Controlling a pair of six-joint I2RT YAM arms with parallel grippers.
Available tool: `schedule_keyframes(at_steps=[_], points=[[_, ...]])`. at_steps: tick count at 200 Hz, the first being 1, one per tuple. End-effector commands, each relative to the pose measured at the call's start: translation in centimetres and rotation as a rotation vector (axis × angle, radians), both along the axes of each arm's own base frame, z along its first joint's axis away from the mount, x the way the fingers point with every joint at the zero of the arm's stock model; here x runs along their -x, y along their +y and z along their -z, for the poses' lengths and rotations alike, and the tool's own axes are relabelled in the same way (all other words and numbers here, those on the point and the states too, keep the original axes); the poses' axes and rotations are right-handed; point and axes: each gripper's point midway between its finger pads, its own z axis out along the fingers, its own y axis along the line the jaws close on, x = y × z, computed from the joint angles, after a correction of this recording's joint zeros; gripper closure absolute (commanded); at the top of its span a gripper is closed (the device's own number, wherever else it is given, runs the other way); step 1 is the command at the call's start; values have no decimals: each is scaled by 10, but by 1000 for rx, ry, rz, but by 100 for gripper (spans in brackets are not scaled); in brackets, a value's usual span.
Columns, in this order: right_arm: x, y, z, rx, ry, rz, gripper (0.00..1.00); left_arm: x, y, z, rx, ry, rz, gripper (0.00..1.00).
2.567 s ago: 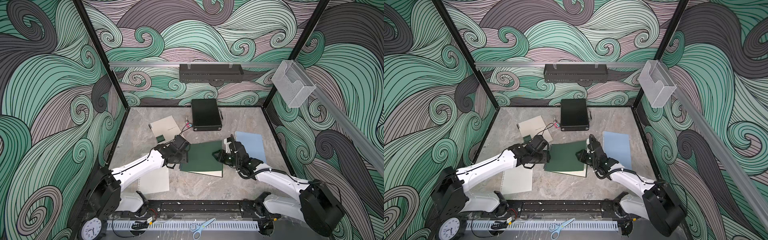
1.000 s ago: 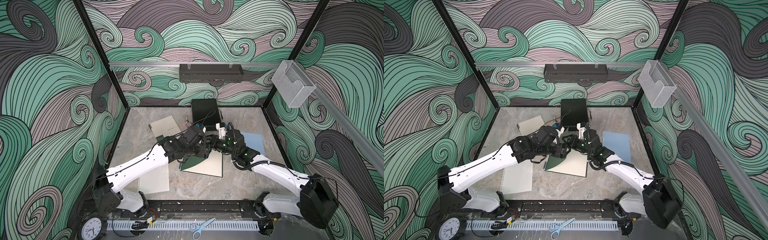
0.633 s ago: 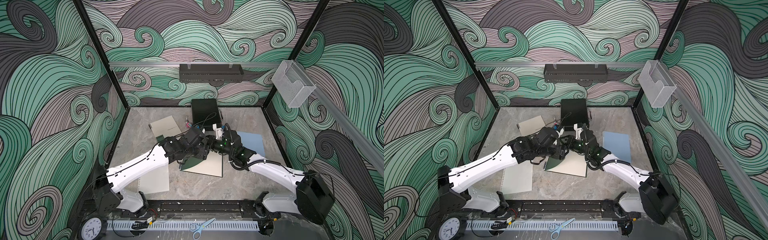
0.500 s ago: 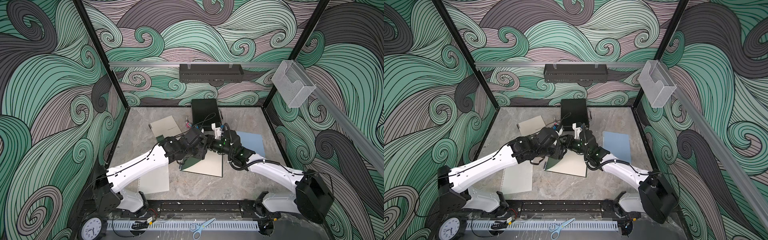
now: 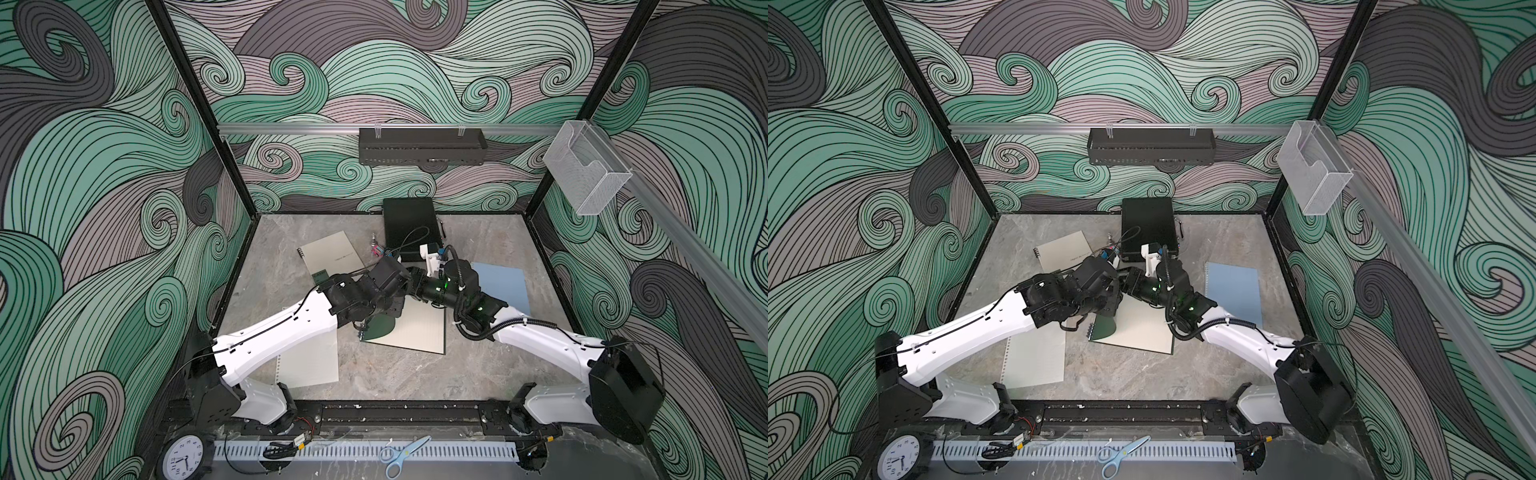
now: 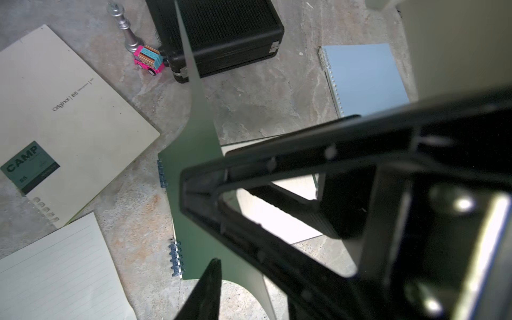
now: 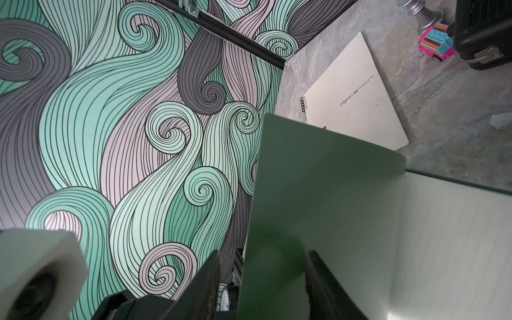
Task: Tear off pages from different notebooks
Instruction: Open the notebook at the center of the board.
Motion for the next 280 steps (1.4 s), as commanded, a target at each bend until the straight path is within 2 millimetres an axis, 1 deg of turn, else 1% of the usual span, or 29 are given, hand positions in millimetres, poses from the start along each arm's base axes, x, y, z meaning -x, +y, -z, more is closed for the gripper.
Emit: schedule_keyframes(at_steps=[1,8,17,55,65,98,113,121,144,157,176,191,205,218,245,253,262,280], points=[[4,9,-12,-36,-22,-24,48,-5,8,-7,-7,-38,-43,47],[5,10,-12,-36,-21,-24,48,-6,7,-7,-6,-38,-44,40],[5,12,-10,-38,-17,-26,46,-6,7,-6,-7,-37,-43,37],[4,18,-6,-51,-7,-32,39,-6,8,-9,0,-43,-52,36],[5,21,-6,-63,-5,-39,37,-7,8,-9,1,-46,-57,33],[8,30,-12,-108,-13,-66,37,-10,11,-12,-3,-64,-75,32],[10,33,-15,-118,-21,-69,37,-13,15,-15,0,-77,-101,41],[11,33,-16,-122,-23,-69,38,-14,18,-16,-1,-83,-115,43],[10,34,-17,-138,-19,-60,40,-17,27,-18,-9,-104,-158,60],[10,34,-17,-146,-17,-55,41,-18,31,-17,-16,-112,-179,66],[11,35,-17,-157,-19,-57,41,-19,35,-16,-22,-110,-193,67],[11,37,-17,-156,-20,-59,41,-20,36,-15,-23,-108,-198,65],[12,39,-17,-156,-20,-64,41,-20,36,-13,-28,-102,-199,57],[13,41,-17,-156,-20,-67,41,-21,36,-11,-34,-97,-202,55],[12,42,-14,-150,-16,-64,41,-24,36,-8,-39,-93,-206,55],[12,42,-14,-150,-16,-64,41,-24,37,-7,-41,-92,-208,58],[12,43,-14,-150,-14,-64,41,-26,37,-7,-43,-91,-212,66],[11,43,-14,-151,-15,-66,41,-28,38,-6,-44,-89,-217,76]])
